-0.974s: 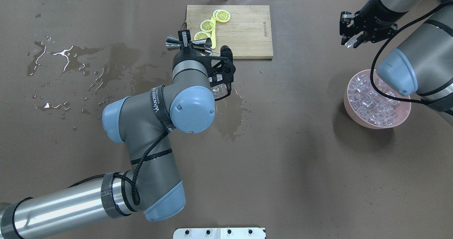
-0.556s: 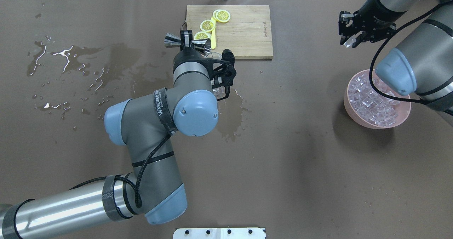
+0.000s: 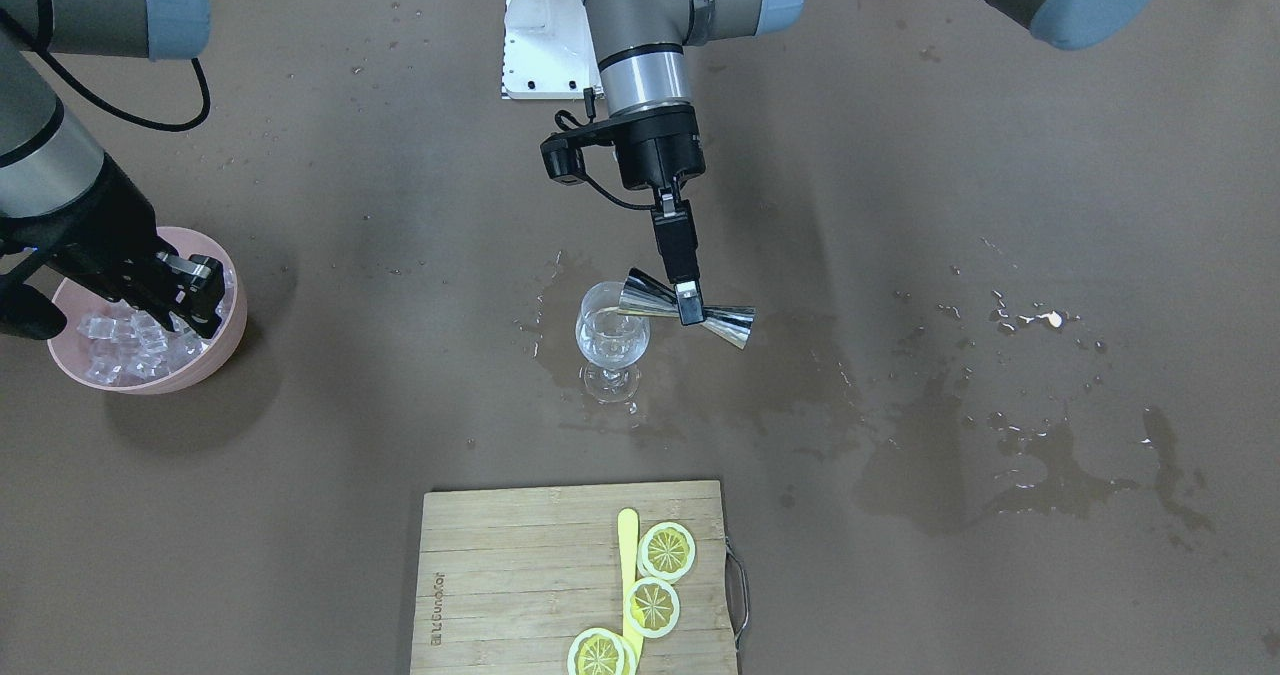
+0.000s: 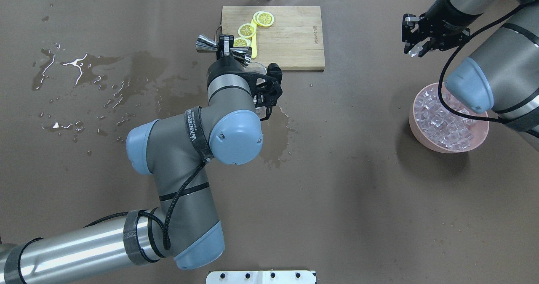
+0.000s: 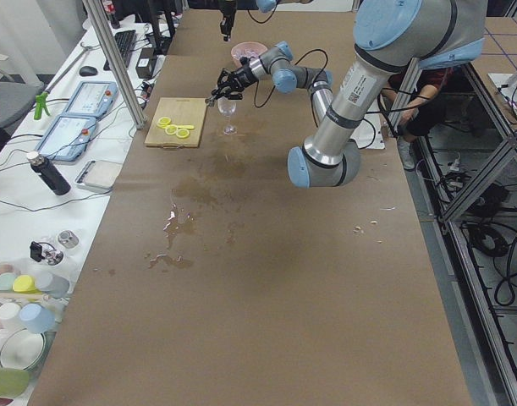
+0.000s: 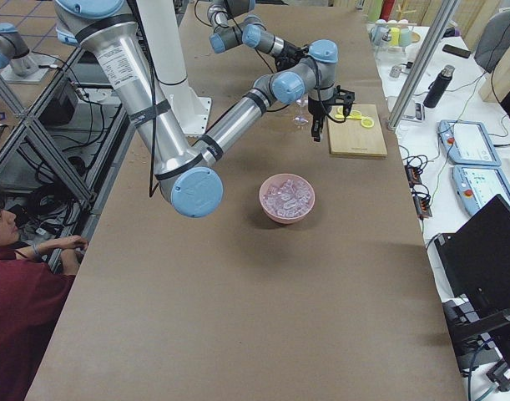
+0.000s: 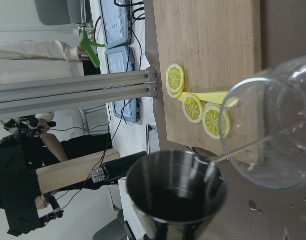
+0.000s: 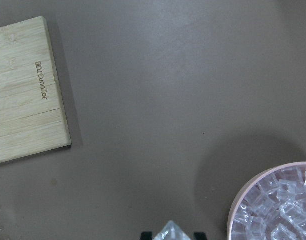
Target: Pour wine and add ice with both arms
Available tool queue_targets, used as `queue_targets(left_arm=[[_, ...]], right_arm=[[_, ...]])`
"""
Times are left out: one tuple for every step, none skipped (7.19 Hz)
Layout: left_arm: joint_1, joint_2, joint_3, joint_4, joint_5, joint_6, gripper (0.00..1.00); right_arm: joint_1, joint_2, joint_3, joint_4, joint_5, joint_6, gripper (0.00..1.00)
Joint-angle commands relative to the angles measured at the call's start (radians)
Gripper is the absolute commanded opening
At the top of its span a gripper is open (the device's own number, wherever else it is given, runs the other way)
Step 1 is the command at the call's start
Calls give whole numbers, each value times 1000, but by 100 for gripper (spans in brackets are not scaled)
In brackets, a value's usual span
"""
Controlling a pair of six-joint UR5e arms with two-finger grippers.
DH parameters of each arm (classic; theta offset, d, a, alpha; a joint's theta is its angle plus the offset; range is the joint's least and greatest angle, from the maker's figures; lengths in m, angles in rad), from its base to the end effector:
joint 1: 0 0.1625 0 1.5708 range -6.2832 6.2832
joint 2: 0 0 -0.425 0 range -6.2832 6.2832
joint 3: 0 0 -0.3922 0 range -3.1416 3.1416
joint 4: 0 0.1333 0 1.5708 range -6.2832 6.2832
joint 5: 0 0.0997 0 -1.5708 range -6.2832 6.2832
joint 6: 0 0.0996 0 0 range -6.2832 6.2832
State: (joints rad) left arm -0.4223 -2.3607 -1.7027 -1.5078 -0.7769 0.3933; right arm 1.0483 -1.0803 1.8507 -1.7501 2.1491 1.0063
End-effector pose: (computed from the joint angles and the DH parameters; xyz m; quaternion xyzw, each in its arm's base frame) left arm 0.5155 -0.4556 0.1193 0.4865 -0.1852 0.4688 0.7136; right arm -0.2365 -0.5688 0.2779 0.0127 -0.3901 0.1390 0.9101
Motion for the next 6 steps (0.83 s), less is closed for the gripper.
queue_targets(left_arm=[[2, -3, 0, 8, 24, 58, 0], [4, -3, -5, 5, 22, 58, 0], [13, -2, -27, -8, 15, 23, 0], [13, 6, -55, -9, -17, -87, 0], [4, 15, -72, -34, -144, -208, 0], [-15, 18, -74, -76, -201, -297, 0]], right_arm=[[-1, 2, 2, 1, 0, 0, 20], [-1, 2, 7, 4, 0, 0, 20], [-1, 9, 9, 6, 0, 0, 20], [-1, 13, 13, 6, 0, 0, 20], [-2, 11, 30, 6, -2, 0, 19], [-11, 10, 32, 7, -11, -1, 19]])
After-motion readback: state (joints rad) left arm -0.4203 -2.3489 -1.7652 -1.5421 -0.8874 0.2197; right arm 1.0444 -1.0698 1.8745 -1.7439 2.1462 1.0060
